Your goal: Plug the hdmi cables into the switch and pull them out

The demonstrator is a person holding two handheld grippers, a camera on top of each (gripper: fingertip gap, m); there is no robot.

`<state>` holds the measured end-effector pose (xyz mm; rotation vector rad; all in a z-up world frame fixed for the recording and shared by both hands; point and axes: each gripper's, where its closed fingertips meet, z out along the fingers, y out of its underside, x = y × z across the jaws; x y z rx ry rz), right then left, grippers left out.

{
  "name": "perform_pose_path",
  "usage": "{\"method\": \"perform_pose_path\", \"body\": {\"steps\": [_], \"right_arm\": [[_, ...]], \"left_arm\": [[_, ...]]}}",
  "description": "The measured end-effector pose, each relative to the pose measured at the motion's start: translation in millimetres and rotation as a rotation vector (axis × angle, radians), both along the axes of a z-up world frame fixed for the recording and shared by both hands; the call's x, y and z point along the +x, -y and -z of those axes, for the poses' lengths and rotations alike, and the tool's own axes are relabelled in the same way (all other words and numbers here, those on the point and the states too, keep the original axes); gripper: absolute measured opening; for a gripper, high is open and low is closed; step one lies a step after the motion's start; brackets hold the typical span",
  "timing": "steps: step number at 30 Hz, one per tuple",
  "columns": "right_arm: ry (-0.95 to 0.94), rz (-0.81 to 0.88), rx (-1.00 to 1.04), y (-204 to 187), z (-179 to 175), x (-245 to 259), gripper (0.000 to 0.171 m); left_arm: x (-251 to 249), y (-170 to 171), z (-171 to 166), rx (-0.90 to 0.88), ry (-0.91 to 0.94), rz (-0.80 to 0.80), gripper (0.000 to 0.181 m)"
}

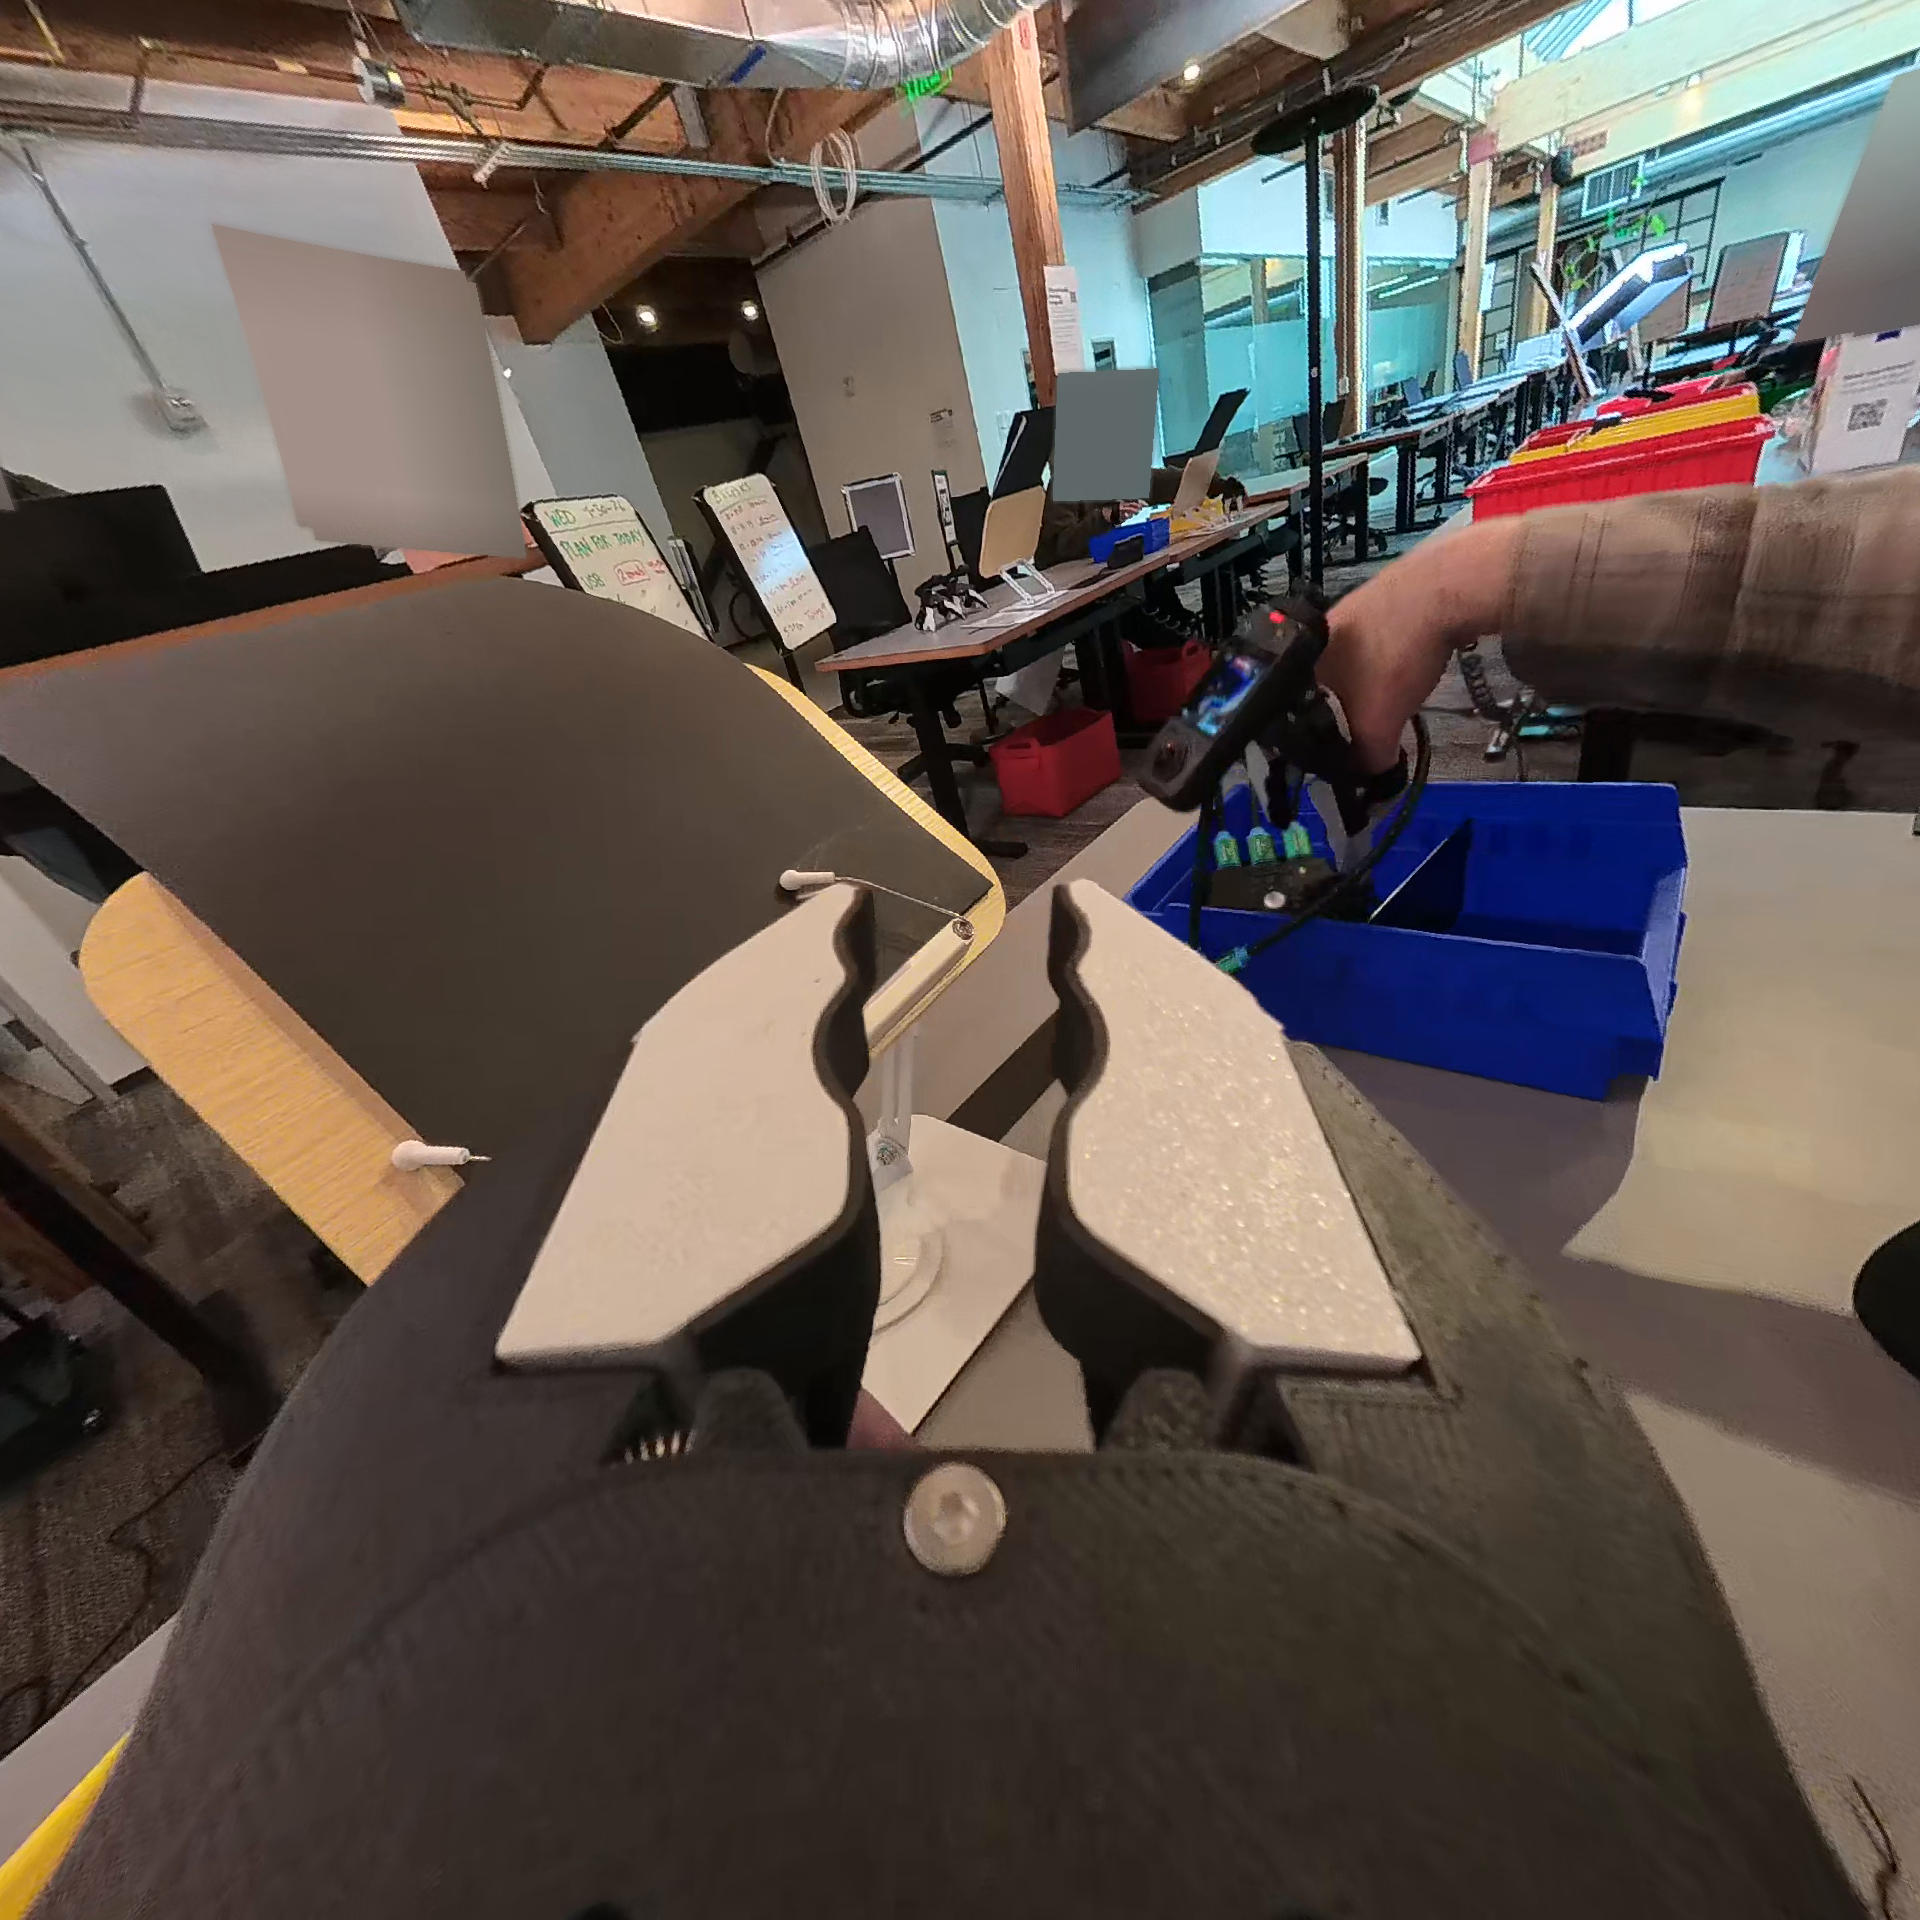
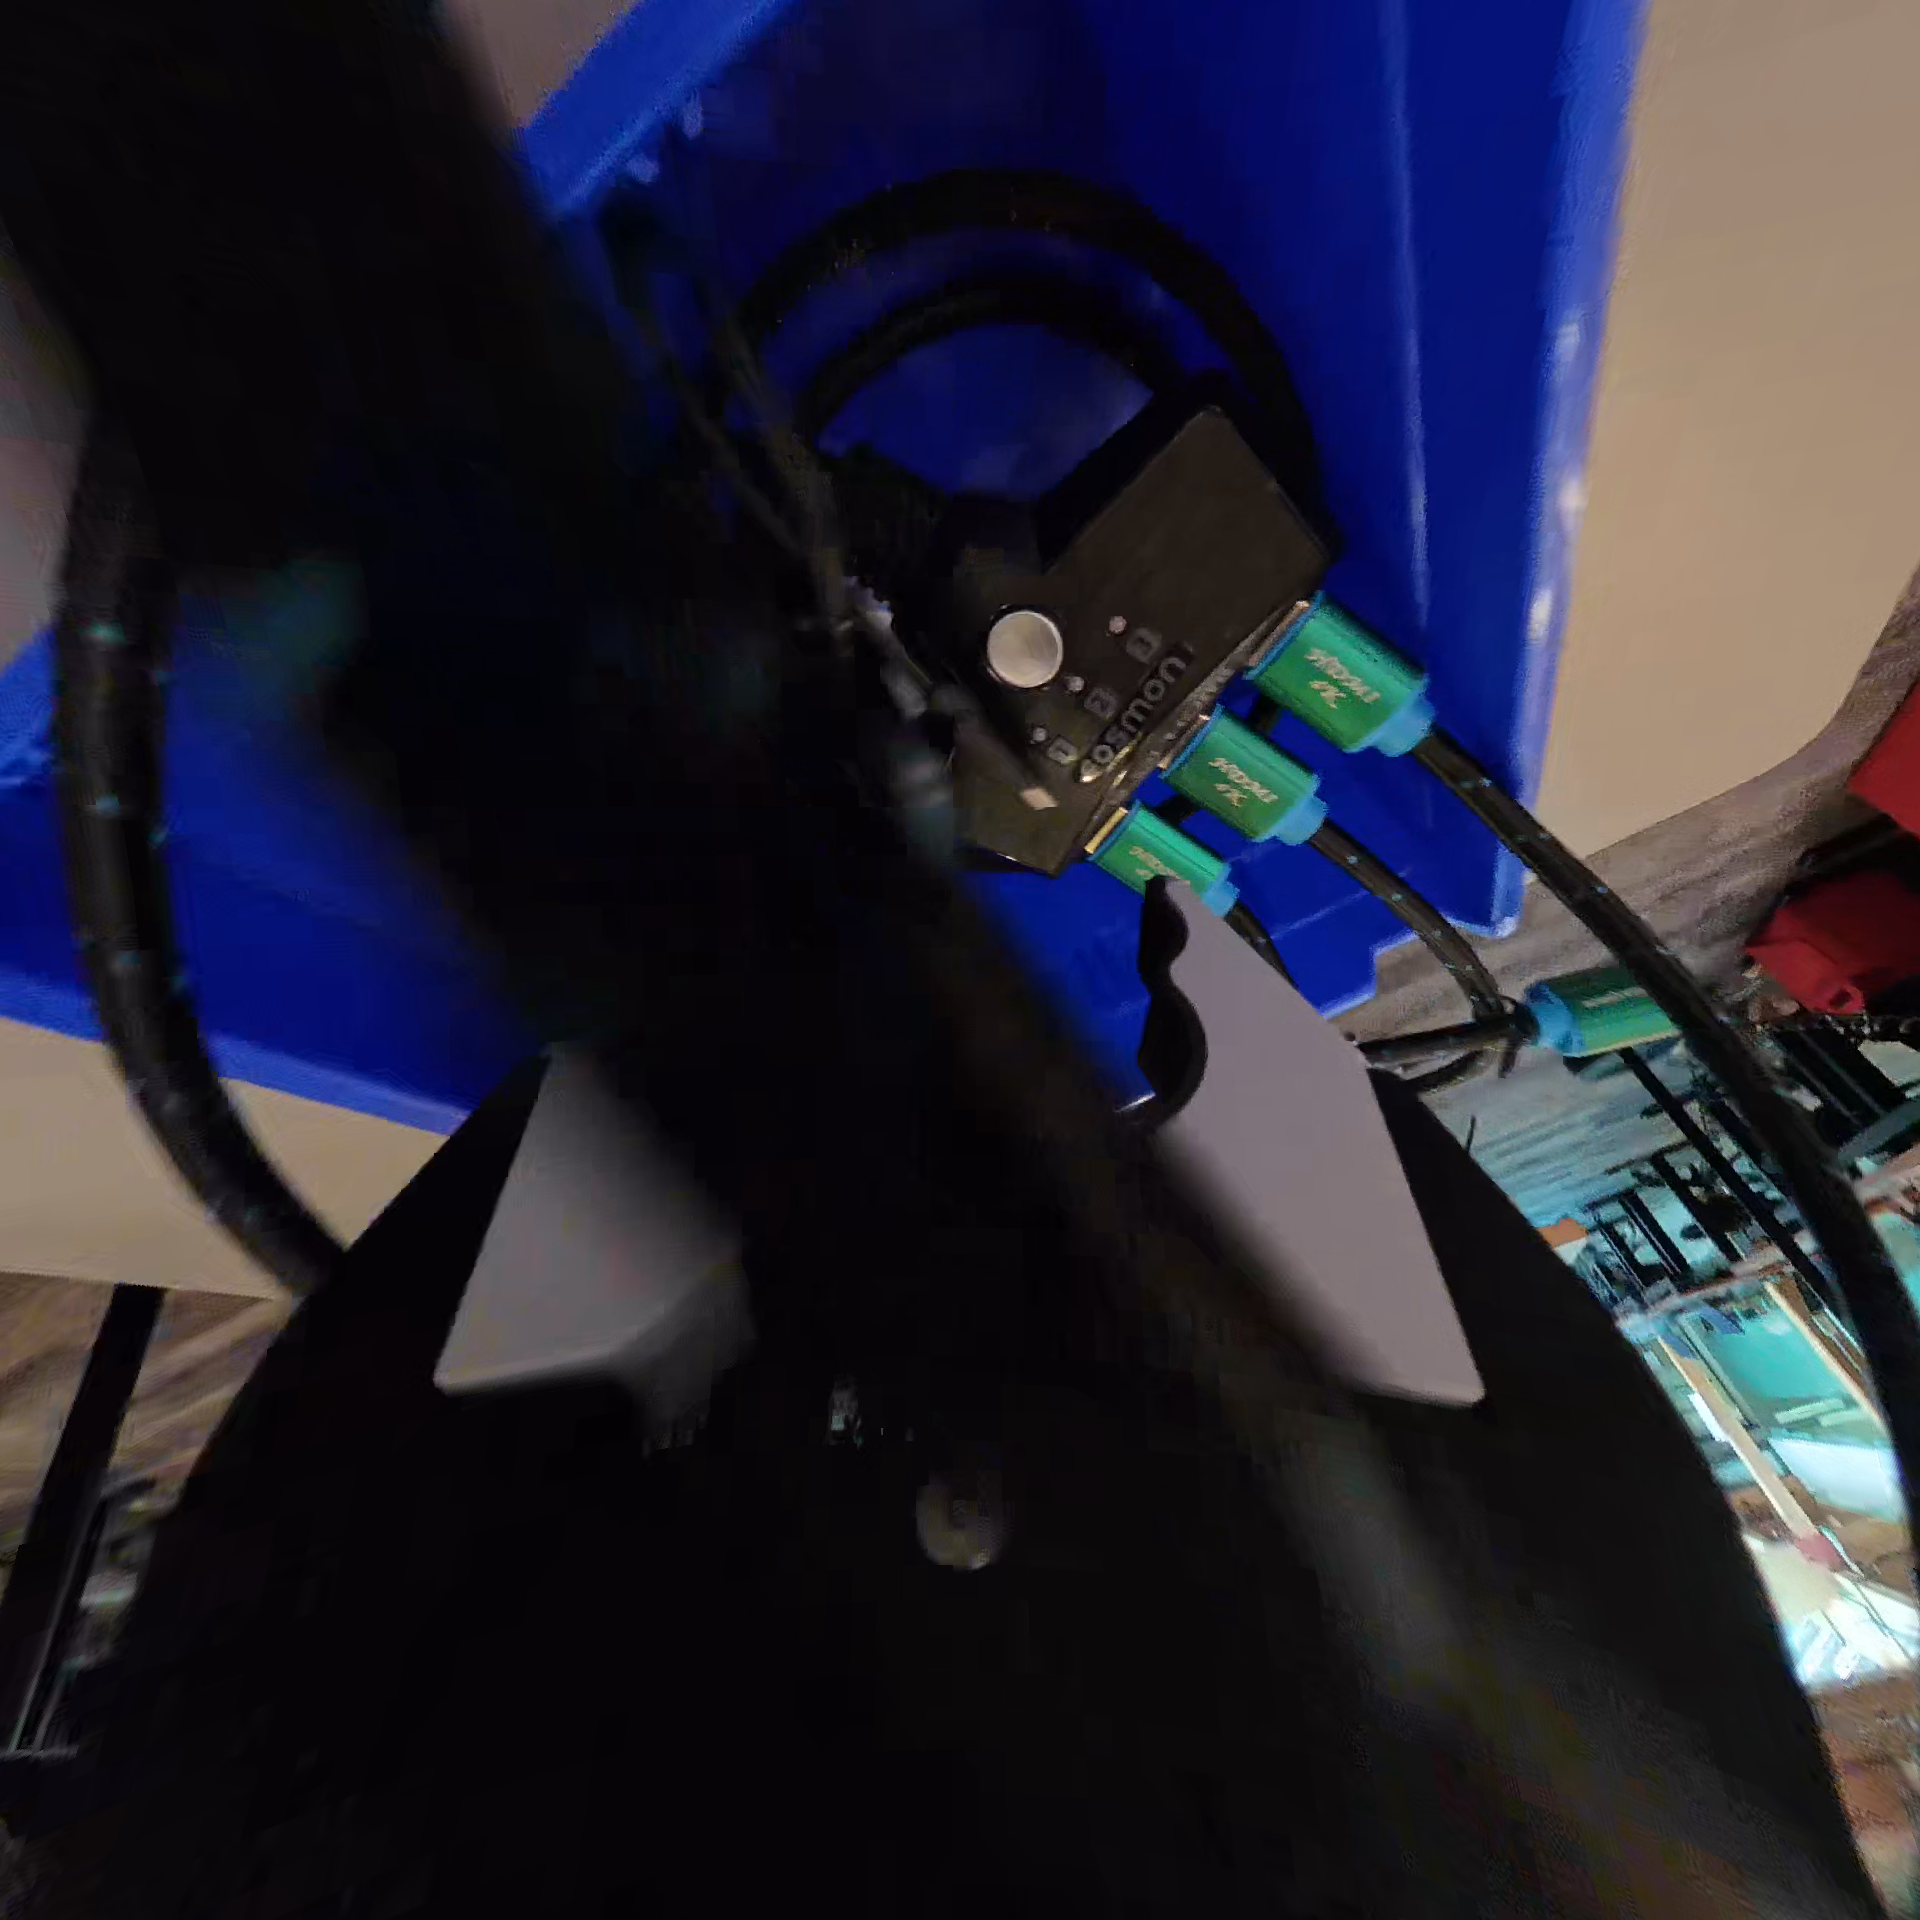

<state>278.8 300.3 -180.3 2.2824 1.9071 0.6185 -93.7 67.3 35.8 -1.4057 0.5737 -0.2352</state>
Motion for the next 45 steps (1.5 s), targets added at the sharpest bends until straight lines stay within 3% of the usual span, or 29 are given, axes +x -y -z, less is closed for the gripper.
{"method": "perform_pose_path", "body": {"steps": [1,4,10,13,15,17,21,24,27,29,32,36,39,41,45], "right_arm": [[-0.031,0.004,0.0,-0.7,-7.2,-4.2,0.077],[-0.075,0.0,0.046,-8.6,-38.0,-7.8,0.078],[-0.453,-0.008,0.24,-6.0,-123.6,-31.7,0.076],[-0.662,0.037,0.458,2.3,-171.1,-15.2,0.071],[-0.751,0.088,0.535,18.3,-178.7,10.8,0.07],[-0.77,0.145,0.573,35.0,-163.6,45.0,0.073],[-0.777,0.262,0.522,62.5,-86.4,102.0,0.085],[-0.845,0.343,0.463,76.0,-28.6,121.2,0.098],[-0.92,0.402,0.444,82.2,7.2,131.2,0.091],[-1.0,0.421,0.421,84.5,18.2,129.4,0.084],[-1.092,0.426,0.35,89.4,29.7,118.4,0.054],[-1.069,0.422,0.376,84.8,41.7,114.5,0.038],[-1.081,0.457,0.378,82.9,41.3,114.3,0.032],[-1.054,0.477,0.407,80.1,40.2,119.0,0.014],[-1.021,0.505,0.44,79.5,40.1,121.0,0.009]], "left_arm": [[0.7,-0.4,0.5,-0.005,0.001,0.002,0.033],[1.5,-0.5,-0.9,-0.004,0.004,-0.002,0.04],[2.1,9.4,-20.5,0.045,0.034,-0.018,0.054],[1.5,16.1,-36.1,0.09,0.046,-0.054,0.064],[1.5,15.5,-40.6,0.042,0.086,-0.052,0.079],[-3.9,11.4,-47.1,0.001,0.098,-0.06,0.087],[-49.0,20.5,-50.7,-0.077,0.045,-0.204,0.094],[-105.0,44.5,-20.7,-0.167,0.015,-0.387,0.097],[-161.8,78.2,34.8,-0.304,0.04,-0.556,0.1],[-194.5,103.2,71.2,-0.371,0.056,-0.671,0.098],[-233.7,136.0,117.8,-0.463,0.032,-0.829,0.102],[-274.2,159.8,168.4,-0.565,0.025,-0.974,0.096],[-289.1,163.6,204.2,-0.637,0.078,-0.992,0.092],[-292.5,162.2,220.3,-0.654,0.107,-0.99,0.081],[-287.6,152.7,243.0,-0.673,0.207,-0.92,0.038]]}}
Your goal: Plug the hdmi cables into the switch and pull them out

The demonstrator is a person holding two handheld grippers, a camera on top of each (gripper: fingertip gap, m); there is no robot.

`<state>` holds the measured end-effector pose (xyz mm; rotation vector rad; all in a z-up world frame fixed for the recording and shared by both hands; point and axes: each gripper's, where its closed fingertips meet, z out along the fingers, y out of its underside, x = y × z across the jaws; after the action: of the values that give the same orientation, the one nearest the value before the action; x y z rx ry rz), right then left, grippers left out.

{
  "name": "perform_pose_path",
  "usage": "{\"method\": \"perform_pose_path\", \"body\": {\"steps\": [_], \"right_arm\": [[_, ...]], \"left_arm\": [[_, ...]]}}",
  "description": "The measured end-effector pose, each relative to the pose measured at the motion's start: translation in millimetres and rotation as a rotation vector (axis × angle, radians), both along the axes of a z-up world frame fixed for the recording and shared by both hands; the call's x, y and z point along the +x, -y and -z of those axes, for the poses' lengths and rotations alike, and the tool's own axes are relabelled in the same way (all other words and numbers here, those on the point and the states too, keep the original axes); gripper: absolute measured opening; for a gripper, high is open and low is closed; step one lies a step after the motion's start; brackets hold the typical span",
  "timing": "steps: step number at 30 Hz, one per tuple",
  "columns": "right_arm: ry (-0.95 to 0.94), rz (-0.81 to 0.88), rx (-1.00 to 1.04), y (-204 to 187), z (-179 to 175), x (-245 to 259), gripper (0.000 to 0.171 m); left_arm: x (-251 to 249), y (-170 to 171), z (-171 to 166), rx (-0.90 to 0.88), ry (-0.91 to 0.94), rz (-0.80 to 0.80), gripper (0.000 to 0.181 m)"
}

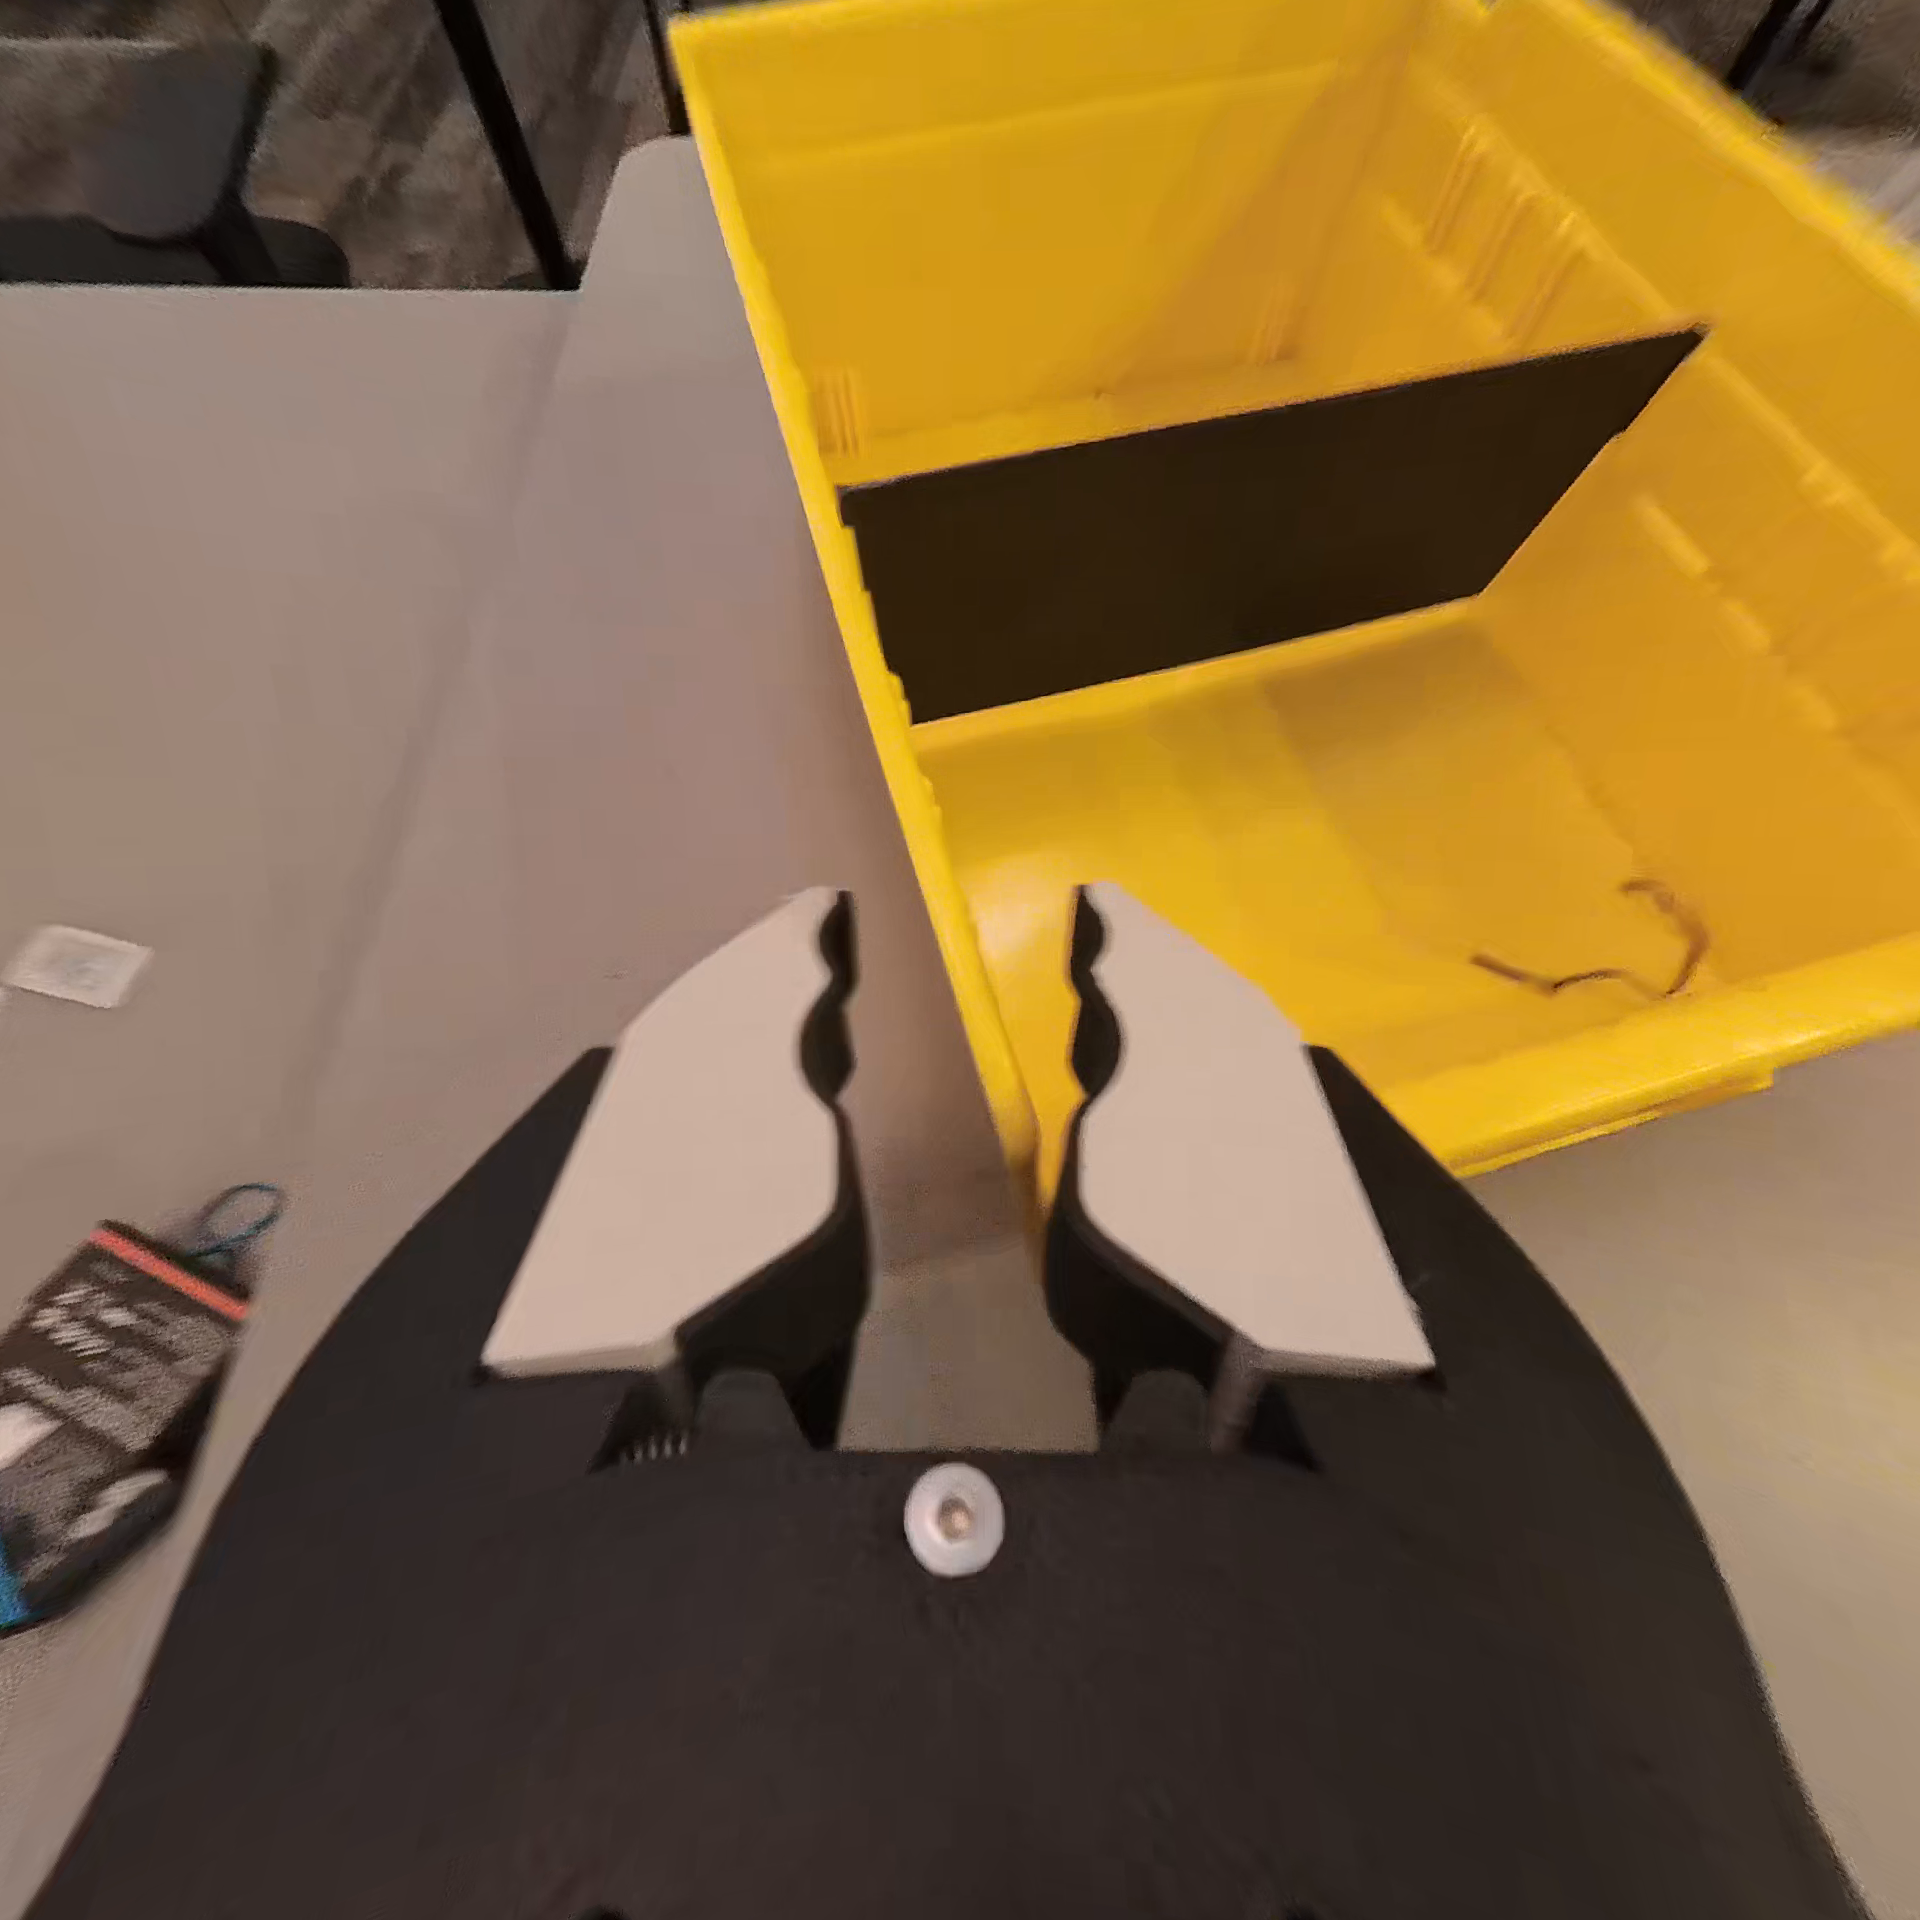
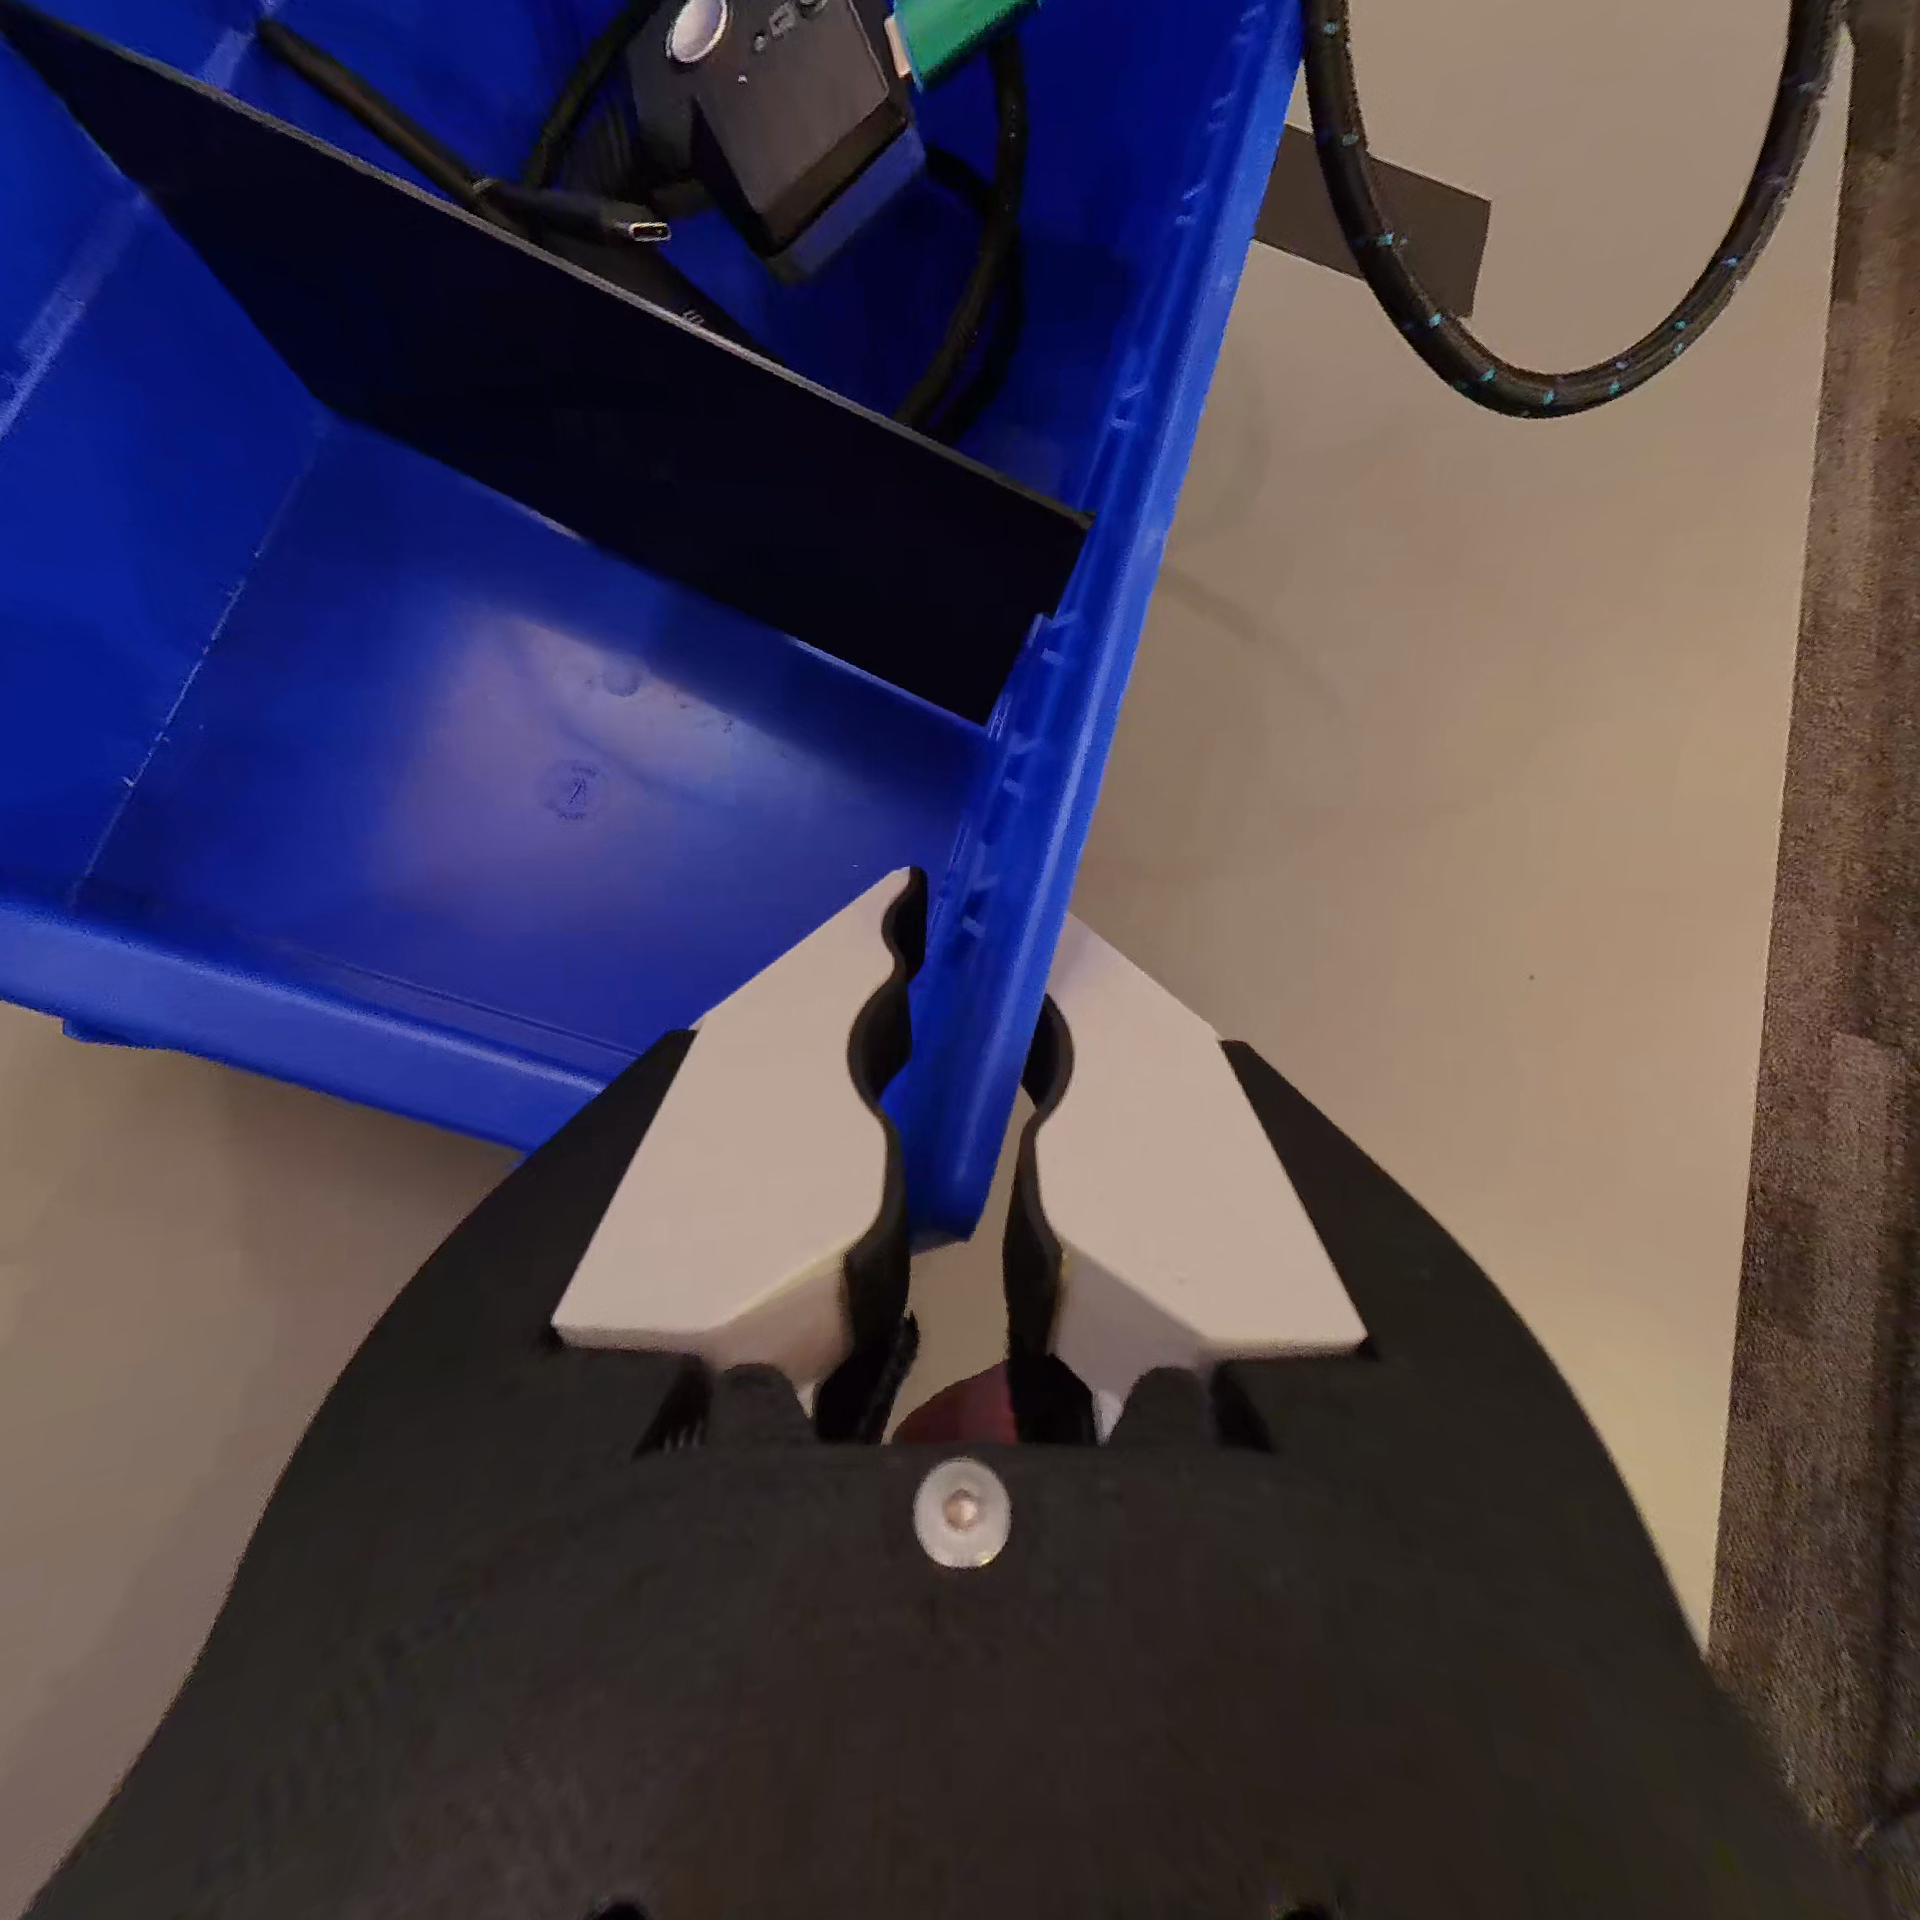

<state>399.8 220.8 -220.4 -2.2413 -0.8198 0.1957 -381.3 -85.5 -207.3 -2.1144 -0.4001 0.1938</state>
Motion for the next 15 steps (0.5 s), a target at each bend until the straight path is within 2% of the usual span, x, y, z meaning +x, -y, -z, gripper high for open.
{"method": "perform_pose_path", "body": {"steps": [2,3,9,15], "right_arm": [[0.005,0.022,0.002,-0.3,-0.4,0.9,0.003],[0.006,0.025,0.007,-0.3,-0.5,0.5,0.002],[-0.033,0.004,-0.012,11.3,-0.6,-9.8,0.002],[-0.029,-0.053,-0.02,30.6,-3.2,-23.9,0.002]], "left_arm": [[-1.0,-2.4,-1.8,0.04,0.032,-0.013,0.01],[-3.6,-2.4,-2.3,0.036,0.015,-0.024,0.006],[-7.4,-6.0,-5.8,0.109,0.103,-0.009,0.004],[-6.0,7.3,-18.4,0.174,0.127,0.013,0.004]]}}
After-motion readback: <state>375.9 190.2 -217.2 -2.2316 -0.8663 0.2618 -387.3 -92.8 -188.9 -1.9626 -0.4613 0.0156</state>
